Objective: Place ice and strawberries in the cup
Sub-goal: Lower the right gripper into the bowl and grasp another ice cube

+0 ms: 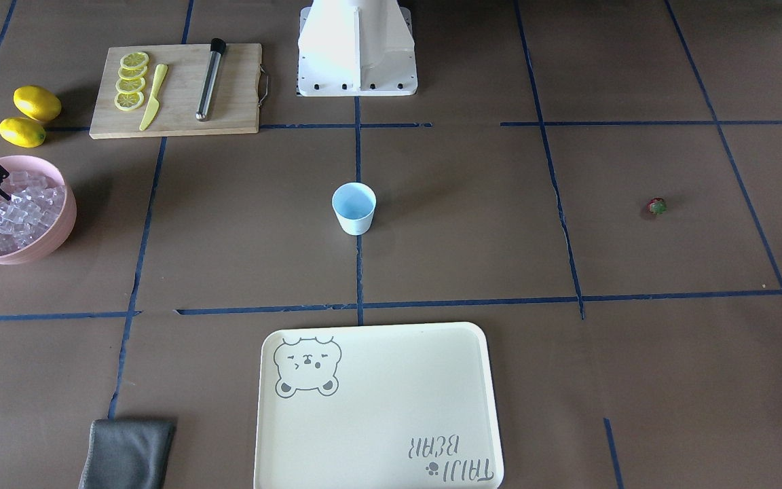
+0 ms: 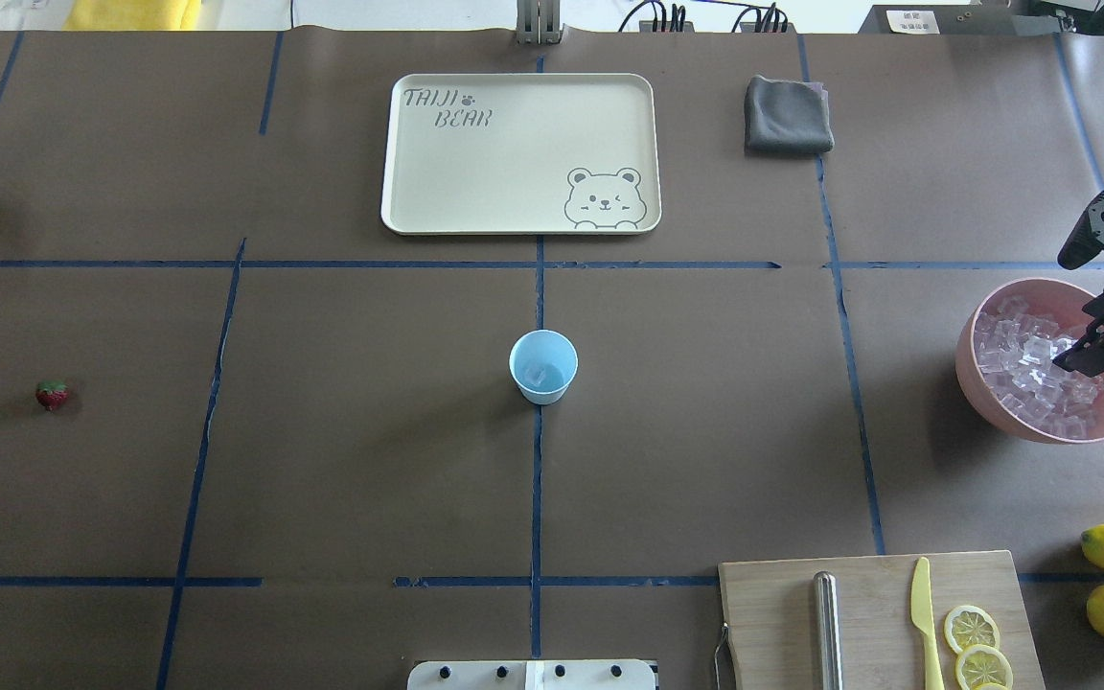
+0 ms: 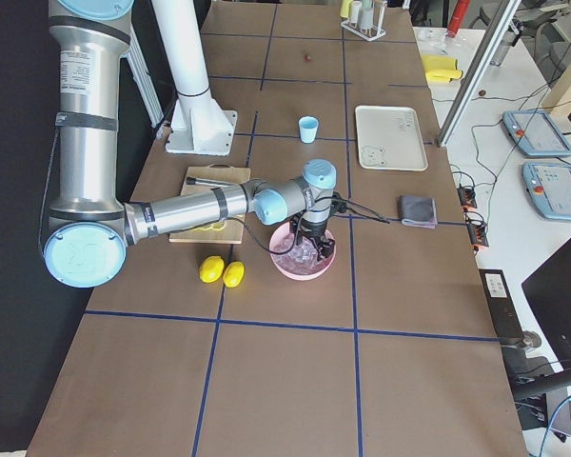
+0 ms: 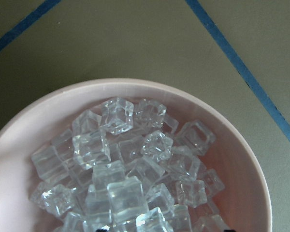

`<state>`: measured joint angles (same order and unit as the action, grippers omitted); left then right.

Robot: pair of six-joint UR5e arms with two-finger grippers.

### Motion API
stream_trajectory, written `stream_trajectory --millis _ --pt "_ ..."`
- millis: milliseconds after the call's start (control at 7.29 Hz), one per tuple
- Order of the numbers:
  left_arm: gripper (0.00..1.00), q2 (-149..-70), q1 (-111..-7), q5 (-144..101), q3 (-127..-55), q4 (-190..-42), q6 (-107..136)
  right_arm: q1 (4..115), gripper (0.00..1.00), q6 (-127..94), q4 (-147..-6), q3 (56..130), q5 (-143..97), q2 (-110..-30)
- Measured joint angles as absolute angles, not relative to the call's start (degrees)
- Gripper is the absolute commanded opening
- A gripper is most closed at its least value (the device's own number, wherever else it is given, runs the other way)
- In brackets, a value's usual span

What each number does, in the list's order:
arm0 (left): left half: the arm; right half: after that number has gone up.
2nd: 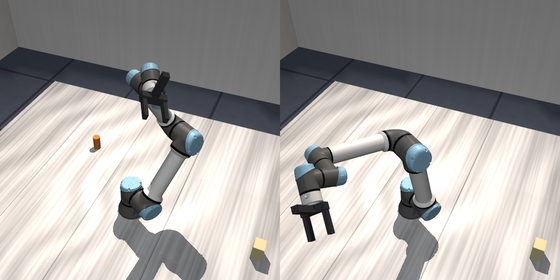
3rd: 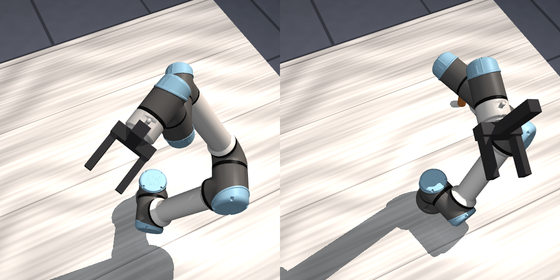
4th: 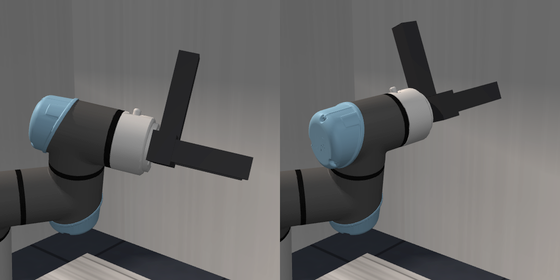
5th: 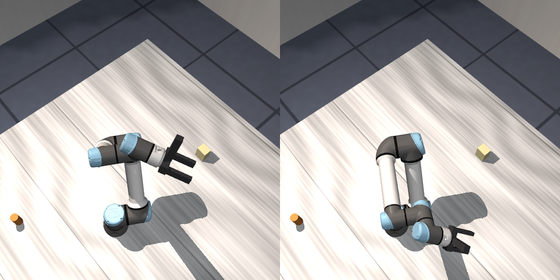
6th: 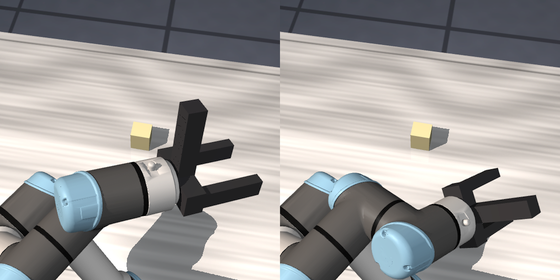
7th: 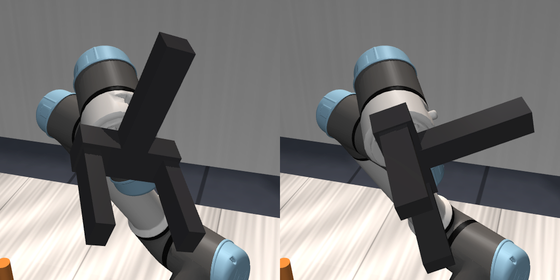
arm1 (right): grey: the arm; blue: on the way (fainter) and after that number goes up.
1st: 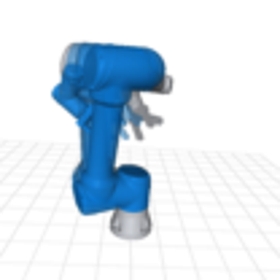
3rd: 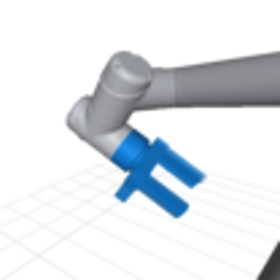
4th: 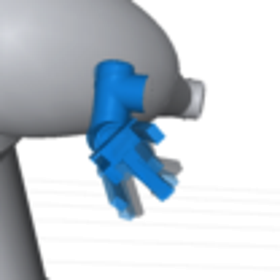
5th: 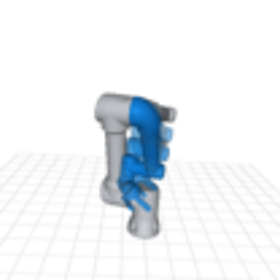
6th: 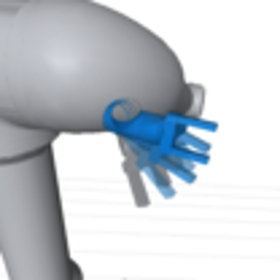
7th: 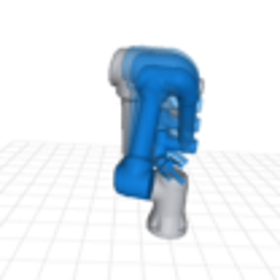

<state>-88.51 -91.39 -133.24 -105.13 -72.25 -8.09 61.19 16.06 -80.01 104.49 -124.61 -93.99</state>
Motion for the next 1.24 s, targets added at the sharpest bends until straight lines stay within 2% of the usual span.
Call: stream_trajectory --millis 137,275,549,686,1235 --pt "1.0 -88.51 -91.32 -133.24 -105.13 -72.25 -8.09 60.77 0.78 16.07 -79.99 104.17 -124.57 -93.96" --pt "1.0 -88.51 -91.2 -133.24 -105.12 -72.25 -8.09 60.51 0.6 16.08 -79.98 103.88 -124.55 -93.96" --pt "1.0 -88.51 -91.02 -133.24 -105.12 -72.25 -8.09 60.27 0.07 16.08 -79.98 103.56 -124.54 -93.96" --pt "1.0 -88.51 -90.99 -133.24 -105.12 -72.25 -8.09 60.24 0.01 16.1 -79.98 103.5 -124.56 -93.9" --pt "1.0 -88.51 -90.93 -133.24 -105.12 -72.25 -8.09 60.88 0.0 16.55 -80.16 104.03 -125.21 -93.67"
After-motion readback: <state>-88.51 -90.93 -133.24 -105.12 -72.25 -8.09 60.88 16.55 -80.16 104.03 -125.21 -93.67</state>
